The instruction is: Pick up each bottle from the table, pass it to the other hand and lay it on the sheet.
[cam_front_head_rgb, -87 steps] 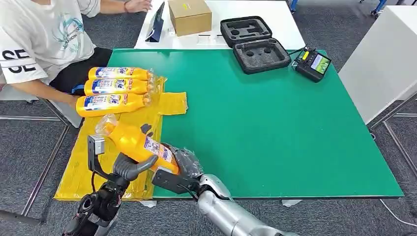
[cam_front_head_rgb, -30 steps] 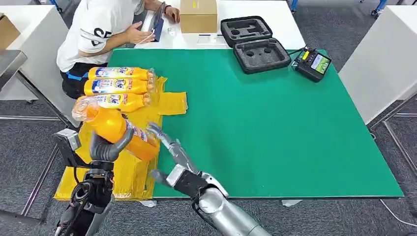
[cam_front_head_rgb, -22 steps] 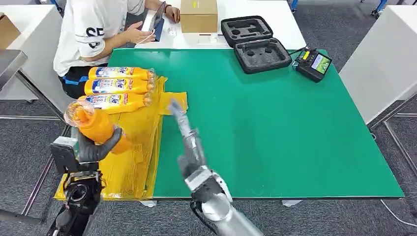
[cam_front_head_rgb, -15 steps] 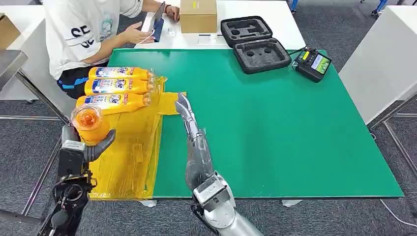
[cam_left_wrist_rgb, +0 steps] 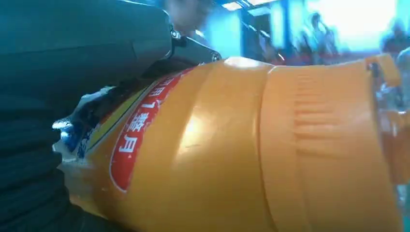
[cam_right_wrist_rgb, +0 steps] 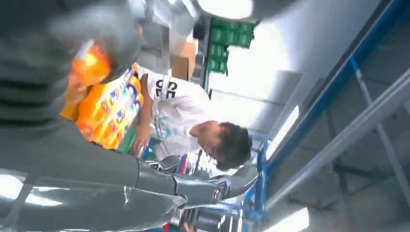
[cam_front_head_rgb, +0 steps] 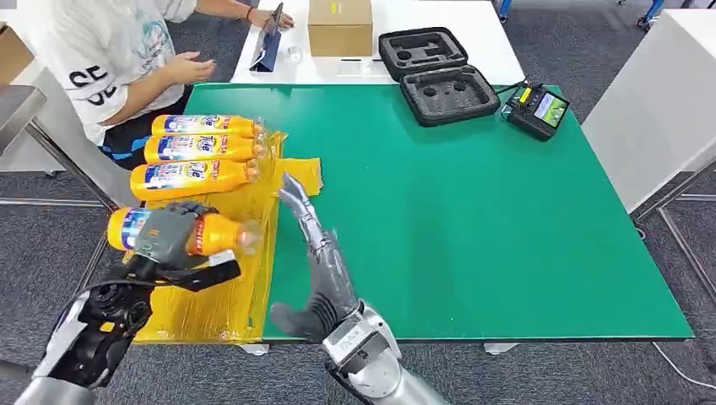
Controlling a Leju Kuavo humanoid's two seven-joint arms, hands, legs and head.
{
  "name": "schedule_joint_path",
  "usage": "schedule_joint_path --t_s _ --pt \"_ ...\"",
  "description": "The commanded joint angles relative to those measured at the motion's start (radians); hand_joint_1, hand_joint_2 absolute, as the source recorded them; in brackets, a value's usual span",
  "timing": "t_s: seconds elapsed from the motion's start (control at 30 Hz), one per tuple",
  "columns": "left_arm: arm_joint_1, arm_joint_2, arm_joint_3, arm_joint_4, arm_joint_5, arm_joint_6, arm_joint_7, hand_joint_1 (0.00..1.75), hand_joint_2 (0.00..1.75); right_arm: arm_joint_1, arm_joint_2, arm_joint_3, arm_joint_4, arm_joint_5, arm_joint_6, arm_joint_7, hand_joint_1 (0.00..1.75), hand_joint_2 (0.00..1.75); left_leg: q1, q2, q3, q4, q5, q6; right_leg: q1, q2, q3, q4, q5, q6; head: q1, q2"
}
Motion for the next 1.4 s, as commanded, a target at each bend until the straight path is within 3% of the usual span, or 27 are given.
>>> schedule_joint_path --t_s 0.03,0.4,0.93,0.97,1.0,1.07,1.1,1.4 --pt "-0.105 0.039 -0.136 0.179 -0.01 -0.035 -0.012 1.75 1.75 -0.041 -0.005 0.037 0.098 0.003 0.009 0.002 0.0 1.75 0.001 -0.002 0.003 -0.001 -0.001 0.0 0.0 -0.001 0.004 -0.001 -0.001 0.0 0.0 0.0" --pt "-0.204 0.017 -0.219 0.34 -0.013 -0.174 -0.034 1.75 1.75 -0.044 0.007 0.058 0.126 0.003 0.007 0.002 0.0 1.75 0.001 -0.005 0.007 -0.001 -0.001 -0.001 0.001 -0.002 0.008 -0.001 -0.002 -0.001 0.0 0.0" --pt "-0.202 0.011 -0.203 0.397 0.085 -0.275 -0.051 1.71 1.75 -0.057 0.011 0.064 0.156 -0.006 0.005 0.002 0.0 1.75 0.0 -0.001 0.003 -0.001 0.0 0.0 0.0 0.0 0.003 -0.001 -0.001 0.0 0.0 0.0" --pt "-0.196 0.009 -0.201 0.393 0.09 -0.274 -0.043 0.94 1.75 -0.061 0.011 0.067 0.161 -0.004 0.001 0.002 0.0 1.75 0.0 -0.001 0.004 -0.002 -0.001 0.0 0.0 0.001 0.005 -0.001 -0.001 0.0 0.0 0.0" --pt "-0.191 0.005 -0.198 0.392 0.096 -0.274 -0.04 0.0 1.75 -0.062 0.011 0.067 0.163 -0.004 0.002 0.002 0.0 1.75 0.0 -0.001 0.004 -0.002 -0.001 0.0 0.0 0.001 0.004 -0.001 -0.001 0.0 0.0 0.0" --pt "-0.184 -0.004 -0.181 0.389 0.14 -0.314 -0.037 0.0 1.75 -0.065 0.013 0.065 0.175 -0.005 -0.003 0.002 0.0 1.75 0.0 -0.001 0.007 -0.003 -0.001 -0.001 -0.001 0.001 0.007 -0.002 -0.001 0.0 0.0 0.0" --pt "-0.183 -0.004 -0.18 0.386 0.146 -0.319 -0.037 0.0 0.0 -0.065 0.013 0.065 0.175 -0.005 -0.004 0.002 0.0 1.75 0.0 -0.001 0.006 -0.002 -0.001 0.0 0.0 0.001 0.007 -0.001 -0.001 0.0 0.0 0.0" --pt "-0.185 -0.011 -0.165 0.387 0.197 -0.373 -0.038 0.0 0.0 -0.066 0.013 0.063 0.181 -0.008 -0.005 0.002 0.0 1.75 -0.001 -0.002 0.008 -0.002 -0.001 0.0 -0.001 0.0 0.009 -0.001 -0.001 0.0 0.0 0.0"
